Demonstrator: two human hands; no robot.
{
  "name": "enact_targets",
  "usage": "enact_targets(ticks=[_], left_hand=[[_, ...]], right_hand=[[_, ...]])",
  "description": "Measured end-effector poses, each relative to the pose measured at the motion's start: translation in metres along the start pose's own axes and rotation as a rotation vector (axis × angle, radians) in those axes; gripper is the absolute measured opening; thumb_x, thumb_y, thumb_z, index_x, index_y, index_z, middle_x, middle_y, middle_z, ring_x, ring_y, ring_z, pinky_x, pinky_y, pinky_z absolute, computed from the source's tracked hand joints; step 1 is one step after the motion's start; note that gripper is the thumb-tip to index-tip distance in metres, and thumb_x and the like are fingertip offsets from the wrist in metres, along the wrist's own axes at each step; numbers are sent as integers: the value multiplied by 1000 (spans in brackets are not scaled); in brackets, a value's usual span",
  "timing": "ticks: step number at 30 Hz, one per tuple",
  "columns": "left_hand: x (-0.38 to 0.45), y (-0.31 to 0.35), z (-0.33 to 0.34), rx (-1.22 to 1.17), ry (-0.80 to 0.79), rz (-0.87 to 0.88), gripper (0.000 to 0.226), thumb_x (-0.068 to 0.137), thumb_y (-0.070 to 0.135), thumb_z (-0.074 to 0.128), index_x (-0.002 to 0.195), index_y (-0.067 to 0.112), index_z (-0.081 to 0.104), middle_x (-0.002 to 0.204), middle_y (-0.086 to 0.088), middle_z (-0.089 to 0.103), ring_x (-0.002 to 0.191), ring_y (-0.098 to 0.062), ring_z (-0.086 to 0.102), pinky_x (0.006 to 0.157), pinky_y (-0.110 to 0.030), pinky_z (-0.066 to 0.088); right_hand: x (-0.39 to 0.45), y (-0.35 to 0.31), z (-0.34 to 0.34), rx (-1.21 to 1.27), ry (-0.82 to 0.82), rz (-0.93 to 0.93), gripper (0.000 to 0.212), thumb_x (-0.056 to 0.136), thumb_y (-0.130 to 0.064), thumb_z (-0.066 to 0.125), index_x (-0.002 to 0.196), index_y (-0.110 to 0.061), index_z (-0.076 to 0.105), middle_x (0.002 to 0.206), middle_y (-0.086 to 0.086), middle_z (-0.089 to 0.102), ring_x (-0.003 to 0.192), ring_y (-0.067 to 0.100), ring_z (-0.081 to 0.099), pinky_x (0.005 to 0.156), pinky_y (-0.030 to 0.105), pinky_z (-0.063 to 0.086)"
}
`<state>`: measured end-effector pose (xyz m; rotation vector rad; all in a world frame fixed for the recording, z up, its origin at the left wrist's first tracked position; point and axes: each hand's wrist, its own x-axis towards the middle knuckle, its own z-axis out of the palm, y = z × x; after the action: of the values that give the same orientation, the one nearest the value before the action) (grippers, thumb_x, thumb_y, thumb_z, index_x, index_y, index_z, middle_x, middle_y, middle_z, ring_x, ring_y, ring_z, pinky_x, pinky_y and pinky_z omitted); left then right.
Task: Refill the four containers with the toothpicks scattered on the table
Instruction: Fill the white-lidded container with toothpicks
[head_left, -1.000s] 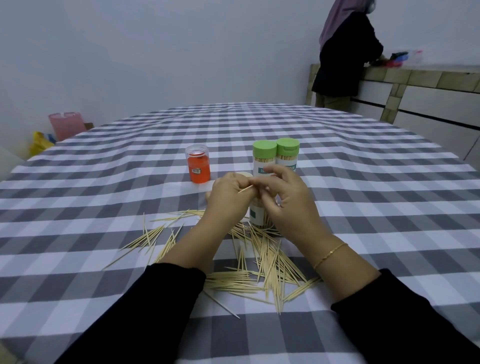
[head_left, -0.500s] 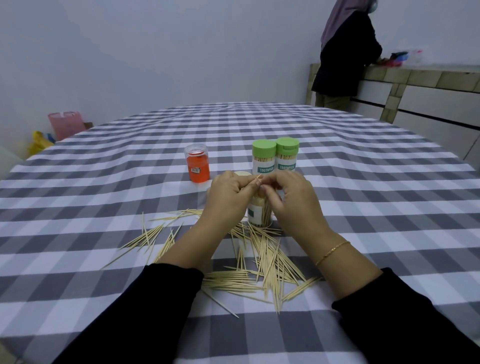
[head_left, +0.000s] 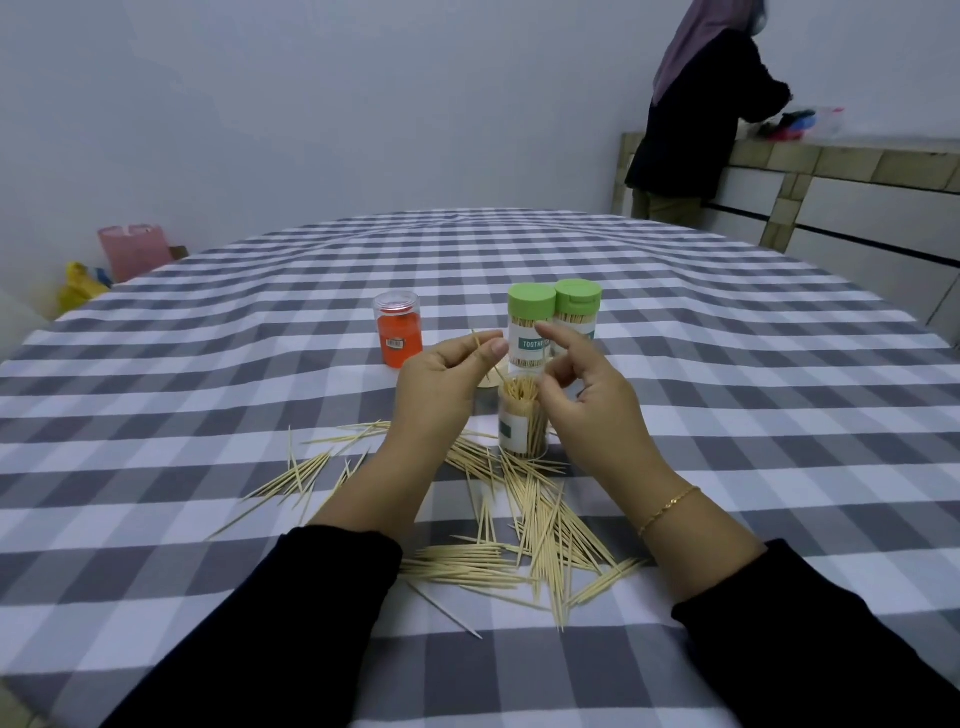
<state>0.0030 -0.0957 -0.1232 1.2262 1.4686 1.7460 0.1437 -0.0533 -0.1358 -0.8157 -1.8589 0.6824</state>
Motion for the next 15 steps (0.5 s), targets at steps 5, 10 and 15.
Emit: enact_targets(ticks=[5,10,15], left_hand=[[-1,1,4,-22,-7,34,34,88,21,68,121,17,65,84,15,68,78,10,64,67,-7,47],[-3,1,4,116,81,149,39,80,23,77,113,30,57,77,8,71,80,-3,67,68,-8,47],[-7,0,4,256,9,224,31,87,22,70,114,36,62,76,18,69,77,5,64,66,-5,46]], right_hand=[[0,-1,-1,23,9,4,37,90,-9,57,115,-36,49,79,1,55,76,16,55,68,31,50],[-1,-3,0,-12,7,9,20,91,-11,56,103,-27,60,88,-5,59,86,12,56,76,34,53],[-1,-5,-1,-63,2,-44,19,89,-7,57,99,-17,70,96,-4,63,96,12,54,84,26,47]])
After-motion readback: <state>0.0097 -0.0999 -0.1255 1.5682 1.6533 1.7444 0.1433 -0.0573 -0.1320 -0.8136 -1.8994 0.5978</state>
